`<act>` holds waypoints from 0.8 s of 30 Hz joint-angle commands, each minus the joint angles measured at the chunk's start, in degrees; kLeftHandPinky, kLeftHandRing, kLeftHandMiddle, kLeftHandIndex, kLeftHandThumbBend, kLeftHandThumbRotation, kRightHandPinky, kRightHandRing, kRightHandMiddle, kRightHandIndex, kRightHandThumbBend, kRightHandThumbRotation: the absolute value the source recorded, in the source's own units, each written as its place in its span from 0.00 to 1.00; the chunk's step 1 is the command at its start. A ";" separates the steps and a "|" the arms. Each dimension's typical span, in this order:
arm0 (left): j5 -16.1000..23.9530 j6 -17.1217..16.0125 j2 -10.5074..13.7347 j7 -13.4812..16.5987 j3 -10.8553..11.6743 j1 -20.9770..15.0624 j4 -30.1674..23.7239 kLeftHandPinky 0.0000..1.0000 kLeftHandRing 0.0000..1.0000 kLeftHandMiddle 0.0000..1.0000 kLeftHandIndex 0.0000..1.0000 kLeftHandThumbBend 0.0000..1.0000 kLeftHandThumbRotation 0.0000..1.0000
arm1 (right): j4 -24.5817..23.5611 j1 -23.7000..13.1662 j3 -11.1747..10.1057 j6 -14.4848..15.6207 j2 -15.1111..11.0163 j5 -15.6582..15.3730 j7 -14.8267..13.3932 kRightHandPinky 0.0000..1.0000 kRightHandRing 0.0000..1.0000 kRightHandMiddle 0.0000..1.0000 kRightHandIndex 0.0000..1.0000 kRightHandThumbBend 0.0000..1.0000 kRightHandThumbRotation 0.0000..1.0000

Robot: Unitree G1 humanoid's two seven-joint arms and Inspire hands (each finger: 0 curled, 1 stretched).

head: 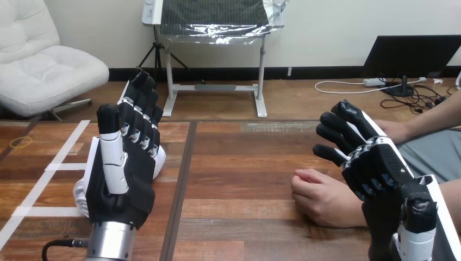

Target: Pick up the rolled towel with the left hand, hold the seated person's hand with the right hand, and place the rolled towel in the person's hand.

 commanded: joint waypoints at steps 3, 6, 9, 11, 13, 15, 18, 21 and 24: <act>0.14 0.09 0.00 -0.10 -0.61 -1.68 -2.74 1.00 0.99 0.96 0.92 0.71 0.90 | -1.74 -1.18 -0.29 -0.23 -0.09 0.63 -0.44 0.82 0.88 0.88 0.90 0.76 1.00; 0.14 0.19 -0.02 -0.06 -0.63 -1.72 -2.76 1.00 0.99 0.96 0.92 0.71 0.90 | -1.77 -1.19 -0.32 -0.19 -0.21 0.77 -0.35 0.82 0.88 0.88 0.90 0.76 1.00; 0.21 0.21 -0.07 0.04 -0.65 -1.73 -2.79 1.00 0.99 0.96 0.92 0.71 0.90 | -1.77 -1.21 -0.36 -0.17 -0.32 0.95 -0.25 0.82 0.88 0.88 0.90 0.76 1.00; 0.30 0.20 -0.10 0.08 -0.67 -1.73 -2.79 1.00 0.99 0.96 0.92 0.71 0.90 | -1.78 -1.19 -0.40 -0.13 -0.37 1.03 -0.24 0.82 0.88 0.88 0.90 0.76 1.00; 0.37 0.20 -0.10 0.11 -0.68 -1.75 -2.78 1.00 0.99 0.96 0.93 0.70 0.90 | -1.79 -1.17 -0.42 -0.08 -0.39 1.08 -0.26 0.83 0.88 0.88 0.90 0.76 1.00; 0.54 0.19 -0.06 0.17 -0.72 -1.78 -2.78 1.00 0.99 0.96 0.93 0.70 0.90 | -1.74 -1.25 -0.50 -0.22 -0.41 0.96 -0.27 0.83 0.88 0.88 0.90 0.76 1.00; 1.04 0.09 -0.02 0.39 -0.76 -1.84 -2.71 1.00 0.99 0.96 0.93 0.70 0.90 | -1.71 -1.32 -0.59 -0.23 -0.38 0.79 -0.35 0.83 0.88 0.88 0.90 0.76 1.00; 1.85 -0.19 0.07 0.66 -0.82 -1.99 -2.53 1.00 0.99 0.96 0.93 0.69 0.91 | -1.65 -1.43 -0.67 -0.26 -0.36 0.73 -0.38 0.82 0.88 0.88 0.90 0.76 1.00; 3.28 -0.70 0.28 1.00 -0.84 -2.34 -2.13 1.00 0.99 0.96 0.93 0.69 0.92 | -1.67 -1.46 -0.76 -0.18 -0.35 0.64 -0.44 0.82 0.88 0.88 0.89 0.76 1.00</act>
